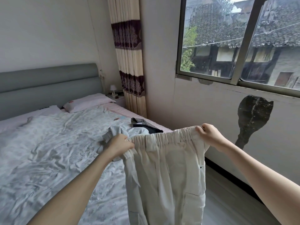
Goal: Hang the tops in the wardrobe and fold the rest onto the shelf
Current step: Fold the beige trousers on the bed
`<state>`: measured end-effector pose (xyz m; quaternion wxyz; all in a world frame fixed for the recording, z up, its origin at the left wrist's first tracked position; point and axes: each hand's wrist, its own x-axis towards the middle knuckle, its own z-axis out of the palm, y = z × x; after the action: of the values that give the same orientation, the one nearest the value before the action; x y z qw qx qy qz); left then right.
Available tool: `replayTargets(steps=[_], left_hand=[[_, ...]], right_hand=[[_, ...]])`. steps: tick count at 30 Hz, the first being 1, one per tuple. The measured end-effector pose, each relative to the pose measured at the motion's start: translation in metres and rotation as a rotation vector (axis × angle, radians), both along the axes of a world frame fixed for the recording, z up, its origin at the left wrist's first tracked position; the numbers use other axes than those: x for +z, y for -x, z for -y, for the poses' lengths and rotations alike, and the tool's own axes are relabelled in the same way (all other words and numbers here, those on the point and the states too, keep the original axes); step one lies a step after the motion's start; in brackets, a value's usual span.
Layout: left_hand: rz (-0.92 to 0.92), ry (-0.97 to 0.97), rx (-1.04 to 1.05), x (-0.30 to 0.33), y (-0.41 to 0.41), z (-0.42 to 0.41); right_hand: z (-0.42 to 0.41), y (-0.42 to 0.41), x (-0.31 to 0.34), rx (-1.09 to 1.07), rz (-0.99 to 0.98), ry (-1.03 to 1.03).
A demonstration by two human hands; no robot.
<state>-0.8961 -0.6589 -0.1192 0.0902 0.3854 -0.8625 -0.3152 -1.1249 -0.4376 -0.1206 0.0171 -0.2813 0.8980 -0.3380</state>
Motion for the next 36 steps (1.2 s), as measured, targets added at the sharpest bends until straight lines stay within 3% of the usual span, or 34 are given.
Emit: replayTargets(steps=[4, 8, 14, 21, 28, 31, 33, 34, 36], left_hand=[[-0.099, -0.419, 0.06, 0.008, 0.016, -0.021], [-0.181, -0.665, 0.13, 0.0, 0.03, -0.044], [-0.28, -0.707, 0.119, -0.003, 0.047, -0.057], [-0.284, -0.8, -0.053, 0.002, 0.065, -0.088], [-0.278, -1.049, -0.243, 0.015, 0.067, -0.1], [-0.277, -1.151, -0.258, 0.02, 0.069, -0.105], [-0.242, -1.08, -0.306, 0.023, 0.069, -0.109], [-0.236, -0.949, -0.314, 0.026, 0.07, -0.11], [-0.281, -0.488, -0.295, 0.032, 0.073, -0.106]], right_hand=[[0.004, -0.01, -0.006, -0.126, 0.03, 0.123], [0.01, -0.038, -0.022, -0.065, 0.107, 0.208], [0.0, -0.059, -0.028, 0.018, 0.225, 0.386], [0.005, -0.08, -0.024, 0.166, 0.248, 0.469], [-0.011, -0.076, -0.025, 0.331, 0.599, 0.493], [-0.013, -0.071, -0.03, 0.259, 0.632, 0.583], [-0.014, -0.067, -0.029, 0.199, 0.678, 0.68], [-0.014, -0.065, -0.027, 0.187, 0.703, 0.713], [-0.016, -0.059, -0.018, 0.189, 0.686, 0.693]])
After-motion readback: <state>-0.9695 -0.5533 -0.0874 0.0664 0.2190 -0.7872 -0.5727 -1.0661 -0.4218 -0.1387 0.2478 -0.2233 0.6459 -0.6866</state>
